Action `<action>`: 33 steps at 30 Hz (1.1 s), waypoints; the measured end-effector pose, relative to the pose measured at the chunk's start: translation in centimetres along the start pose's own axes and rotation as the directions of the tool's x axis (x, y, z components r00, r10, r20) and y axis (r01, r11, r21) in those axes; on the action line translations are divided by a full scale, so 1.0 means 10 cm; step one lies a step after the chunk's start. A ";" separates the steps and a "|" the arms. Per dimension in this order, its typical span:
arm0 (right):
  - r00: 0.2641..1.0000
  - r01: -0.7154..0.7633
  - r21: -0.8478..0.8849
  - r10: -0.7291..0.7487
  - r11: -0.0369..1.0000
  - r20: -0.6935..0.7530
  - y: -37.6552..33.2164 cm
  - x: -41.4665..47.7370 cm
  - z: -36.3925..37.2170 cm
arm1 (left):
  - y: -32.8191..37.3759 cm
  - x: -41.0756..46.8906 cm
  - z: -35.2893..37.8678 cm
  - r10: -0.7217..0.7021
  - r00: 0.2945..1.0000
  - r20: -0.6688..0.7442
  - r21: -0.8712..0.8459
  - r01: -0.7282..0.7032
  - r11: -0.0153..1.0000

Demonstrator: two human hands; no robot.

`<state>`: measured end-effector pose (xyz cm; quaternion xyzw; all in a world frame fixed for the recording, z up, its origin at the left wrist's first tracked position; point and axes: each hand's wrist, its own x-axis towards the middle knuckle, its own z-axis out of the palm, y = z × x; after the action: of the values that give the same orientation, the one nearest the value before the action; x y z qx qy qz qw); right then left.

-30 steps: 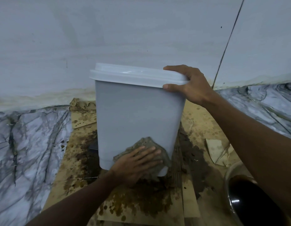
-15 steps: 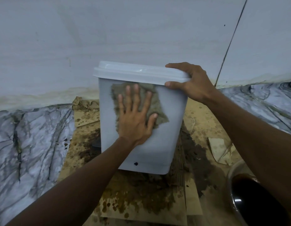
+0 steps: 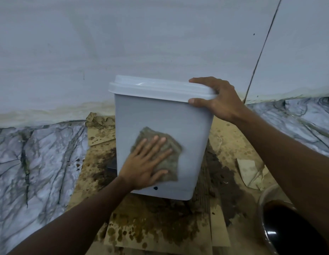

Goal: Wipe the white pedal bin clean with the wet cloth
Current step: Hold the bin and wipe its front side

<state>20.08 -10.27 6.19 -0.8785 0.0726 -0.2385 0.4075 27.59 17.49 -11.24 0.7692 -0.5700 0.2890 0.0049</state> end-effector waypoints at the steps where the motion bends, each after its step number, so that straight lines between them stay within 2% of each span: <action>1: 1.000 0.001 -0.004 -0.001 1.000 0.000 0.00 0.00 0.00 | -0.04 0.06 -0.05 -0.110 0.993 -0.043 -0.021 0.109 0.994; 3: 1.000 0.005 -0.012 -0.005 1.000 -0.003 -0.01 -0.01 0.01 | -0.07 0.18 -0.12 -0.323 0.940 -0.104 -0.076 0.317 0.945; 5: 1.000 0.013 -0.019 -0.014 1.000 -0.009 -0.02 -0.01 0.01 | -0.07 0.33 -0.17 -0.522 0.839 -0.153 -0.147 0.503 0.852; 7: 1.000 0.018 -0.029 -0.018 0.999 -0.009 -0.03 -0.01 0.02 | -0.08 0.49 -0.24 -0.698 0.689 -0.193 -0.266 0.648 0.713; 9: 1.000 0.017 -0.043 -0.018 0.999 -0.010 -0.04 -0.01 0.03 | -0.11 0.70 -0.36 -0.866 0.465 -0.182 -0.461 0.738 0.493; 11: 1.000 0.017 -0.049 -0.018 0.999 -0.012 -0.03 -0.01 0.03 | -0.19 0.90 -0.48 -0.965 0.237 -0.112 -0.641 0.725 0.252; 12: 1.000 0.014 -0.052 -0.015 0.999 -0.015 -0.03 -0.02 0.03 | -0.25 0.98 -0.51 -0.980 0.173 -0.098 -0.700 0.688 0.192; 15: 1.000 -0.005 -0.047 0.004 0.999 -0.021 0.00 -0.05 0.00 | -0.37 1.06 -0.62 -0.985 0.134 -0.108 -0.802 0.574 0.166; 16: 1.000 -0.006 -0.047 0.005 0.999 -0.019 0.01 -0.07 -0.01 | -0.41 1.06 -0.66 -0.991 0.096 -0.096 -0.830 0.541 0.133; 18: 1.000 0.004 -0.047 -0.004 0.999 -0.011 0.01 -0.10 -0.03 | -0.49 1.06 -0.76 -0.998 -0.038 -0.048 -0.877 0.479 0.024; 20: 1.000 0.018 -0.044 -0.018 0.999 -0.003 0.00 -0.13 -0.03 | -0.60 1.05 -0.89 -0.994 -0.105 -0.042 -0.899 0.437 -0.008; 22: 1.000 0.017 -0.051 -0.017 0.999 -0.001 -0.02 -0.17 -0.04 | -0.69 1.08 -1.06 -0.989 -0.091 -0.119 -0.910 0.409 0.072; 24: 1.000 0.018 -0.063 -0.018 0.998 -0.002 -0.06 -0.20 -0.04 | -0.73 1.12 -1.24 -0.982 -0.013 -0.186 -0.899 0.406 0.165; 25: 1.000 0.027 -0.066 -0.027 0.997 -0.001 -0.09 -0.22 -0.04 | -0.73 1.15 -1.33 -0.977 0.069 -0.200 -0.882 0.421 0.210; 26: 0.999 0.038 -0.070 -0.038 0.997 0.004 -0.12 -0.24 -0.05 | -0.73 1.17 -1.42 -0.963 0.182 -0.200 -0.856 0.446 0.262; 27: 0.999 0.048 -0.078 -0.047 0.996 0.015 -0.15 -0.27 -0.06 | -0.72 1.20 -1.49 -0.928 0.323 -0.183 -0.821 0.469 0.325; 29: 0.997 0.056 -0.105 -0.051 0.993 0.053 -0.21 -0.34 -0.10 | -0.73 1.25 -1.57 -0.765 0.638 -0.088 -0.667 0.533 0.521; 30: 0.996 0.053 -0.120 -0.044 0.991 0.078 -0.24 -0.38 -0.13 | -0.74 1.27 -1.59 -0.660 0.751 0.010 -0.541 0.560 0.628; 31: 0.994 0.049 -0.141 -0.034 0.989 0.101 -0.29 -0.42 -0.16 | -0.73 1.29 -1.63 -0.583 0.804 0.120 -0.414 0.574 0.706; 32: 0.992 0.046 -0.174 -0.025 0.984 0.122 -0.34 -0.46 -0.20 | -0.71 1.31 -1.69 -0.535 0.818 0.212 -0.335 0.575 0.746; 33: 0.989 0.051 -0.215 -0.020 0.975 0.144 -0.40 -0.50 -0.23 | -0.68 1.33 -1.74 -0.496 0.823 0.277 -0.328 0.566 0.756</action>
<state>14.36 -7.64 8.65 -0.9338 0.0538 -0.1735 0.3083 28.36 14.14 11.36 0.9039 -0.3717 0.0862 0.1931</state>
